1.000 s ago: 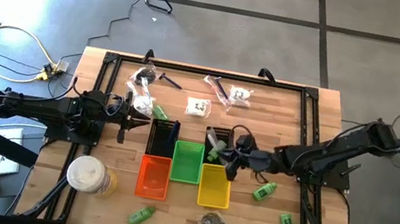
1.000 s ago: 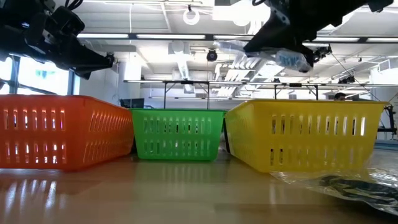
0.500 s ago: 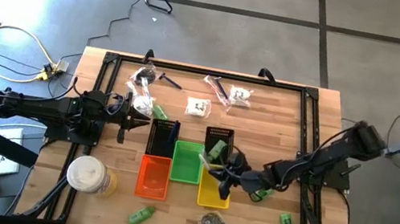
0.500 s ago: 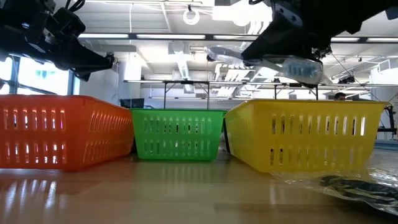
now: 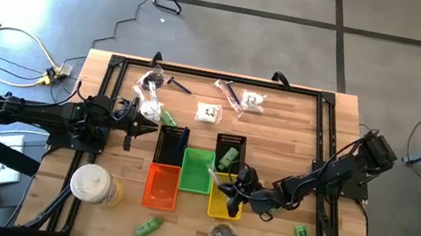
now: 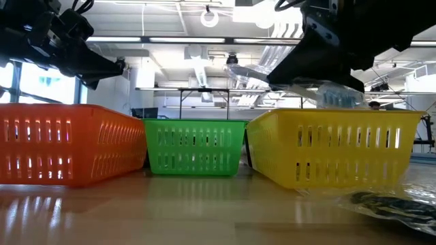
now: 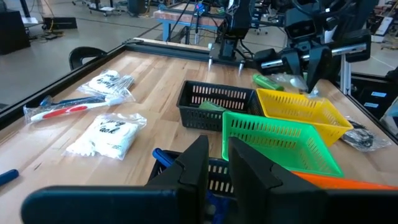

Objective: Pick & Place Travel size toiletries
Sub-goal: Put the right blue toothbrush into the yellow bin

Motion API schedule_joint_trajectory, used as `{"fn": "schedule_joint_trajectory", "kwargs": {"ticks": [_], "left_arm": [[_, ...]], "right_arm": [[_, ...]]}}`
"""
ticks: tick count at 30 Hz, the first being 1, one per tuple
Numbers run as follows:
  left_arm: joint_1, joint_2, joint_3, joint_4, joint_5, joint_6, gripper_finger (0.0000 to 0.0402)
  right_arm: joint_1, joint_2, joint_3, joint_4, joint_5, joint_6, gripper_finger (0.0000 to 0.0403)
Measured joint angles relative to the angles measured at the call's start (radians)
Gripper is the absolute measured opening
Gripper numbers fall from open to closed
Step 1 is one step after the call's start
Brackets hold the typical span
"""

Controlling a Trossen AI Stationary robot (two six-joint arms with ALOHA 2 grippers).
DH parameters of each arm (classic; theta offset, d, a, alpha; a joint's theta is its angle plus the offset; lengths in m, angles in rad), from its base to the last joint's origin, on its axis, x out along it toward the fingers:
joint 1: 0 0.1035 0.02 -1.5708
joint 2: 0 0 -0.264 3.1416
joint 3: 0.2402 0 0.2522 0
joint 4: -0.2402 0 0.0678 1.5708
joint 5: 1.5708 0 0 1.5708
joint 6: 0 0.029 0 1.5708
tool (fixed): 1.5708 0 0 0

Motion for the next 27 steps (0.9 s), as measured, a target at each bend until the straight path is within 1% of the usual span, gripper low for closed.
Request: {"fn": "schedule_joint_trajectory", "kwargs": {"ticks": [3, 5, 8, 21, 24, 27], "left_arm": [[0.0, 0.0, 0.0, 0.0, 0.0, 0.0, 0.0061], [0.0, 0.0, 0.0, 0.0, 0.0, 0.0, 0.0061], [0.0, 0.0, 0.0, 0.0, 0.0, 0.0, 0.0061], [0.0, 0.0, 0.0, 0.0, 0.0, 0.0, 0.0061], [0.0, 0.0, 0.0, 0.0, 0.0, 0.0, 0.0061], [0.0, 0.0, 0.0, 0.0, 0.0, 0.0, 0.0061]], "right_arm": [[0.0, 0.0, 0.0, -0.008, -0.028, -0.007, 0.003], [-0.004, 0.0, 0.0, -0.023, -0.047, -0.007, 0.0044], [-0.005, 0.0, 0.0, -0.03, -0.047, -0.005, 0.0069], [-0.005, 0.0, 0.0, -0.03, -0.027, -0.009, 0.0206], [-0.005, -0.006, 0.0, -0.031, -0.024, -0.032, 0.0218], [-0.005, -0.027, 0.0, -0.029, -0.03, -0.061, 0.0216]]}}
